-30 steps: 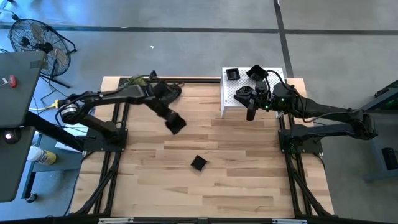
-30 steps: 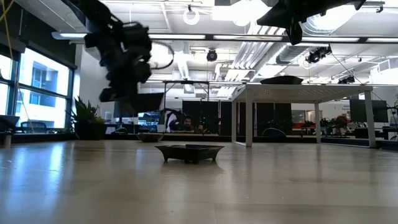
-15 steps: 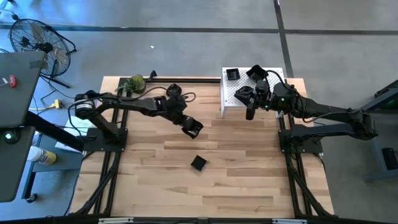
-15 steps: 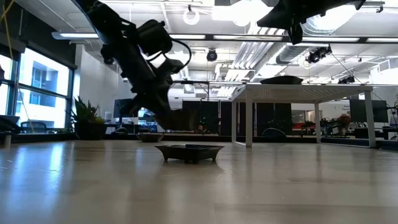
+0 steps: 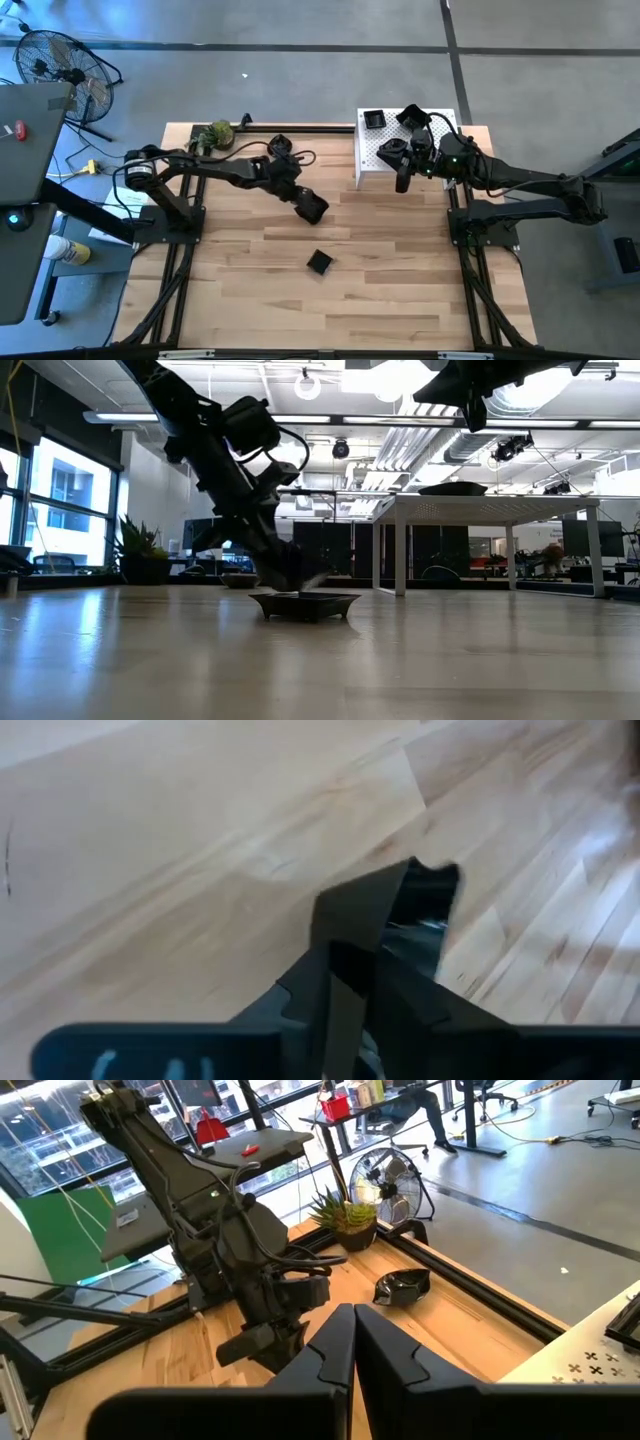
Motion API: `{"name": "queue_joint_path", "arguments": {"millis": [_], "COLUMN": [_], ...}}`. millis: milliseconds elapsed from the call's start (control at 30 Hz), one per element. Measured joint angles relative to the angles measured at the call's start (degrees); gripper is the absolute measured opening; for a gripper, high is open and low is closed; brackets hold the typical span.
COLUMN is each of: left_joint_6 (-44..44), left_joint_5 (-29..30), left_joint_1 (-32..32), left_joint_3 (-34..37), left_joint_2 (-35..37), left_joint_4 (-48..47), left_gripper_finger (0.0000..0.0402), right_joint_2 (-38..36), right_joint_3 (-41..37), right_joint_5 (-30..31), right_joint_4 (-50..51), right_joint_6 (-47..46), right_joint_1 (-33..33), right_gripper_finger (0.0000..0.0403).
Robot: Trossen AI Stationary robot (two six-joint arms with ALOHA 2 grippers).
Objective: Pick & Place Mini shaped plates
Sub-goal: Stack the distorted square plate on top of the stacked distorted square plates on the shelf
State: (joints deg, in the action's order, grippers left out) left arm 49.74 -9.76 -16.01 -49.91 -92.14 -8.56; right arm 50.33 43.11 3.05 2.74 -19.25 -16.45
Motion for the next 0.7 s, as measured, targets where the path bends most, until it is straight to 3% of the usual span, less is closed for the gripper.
{"name": "queue_joint_path", "arguments": {"millis": [167,433,700], "left_joint_6": [-2.19,-11.76,-20.83], "left_joint_5": [-0.5,-3.29,5.81], "left_joint_1": [-0.07,-0.09,-0.09], "left_joint_3": [0.0,-1.78,-4.13], "left_joint_2": [0.09,2.42,9.5], "left_joint_4": [0.61,0.5,-4.91], "left_gripper_finger": [0.0087,0.0092,0.0092], "right_joint_2": [0.0,0.0,0.0], "right_joint_3": [0.0,0.0,0.0], "right_joint_5": [0.0,-0.04,-0.02], "right_joint_4": [-0.02,0.18,0.39], "right_joint_6": [0.0,0.0,0.21], "right_joint_1": [0.0,0.0,0.0], "right_gripper_finger": [0.0002,0.0005,0.0005]}}
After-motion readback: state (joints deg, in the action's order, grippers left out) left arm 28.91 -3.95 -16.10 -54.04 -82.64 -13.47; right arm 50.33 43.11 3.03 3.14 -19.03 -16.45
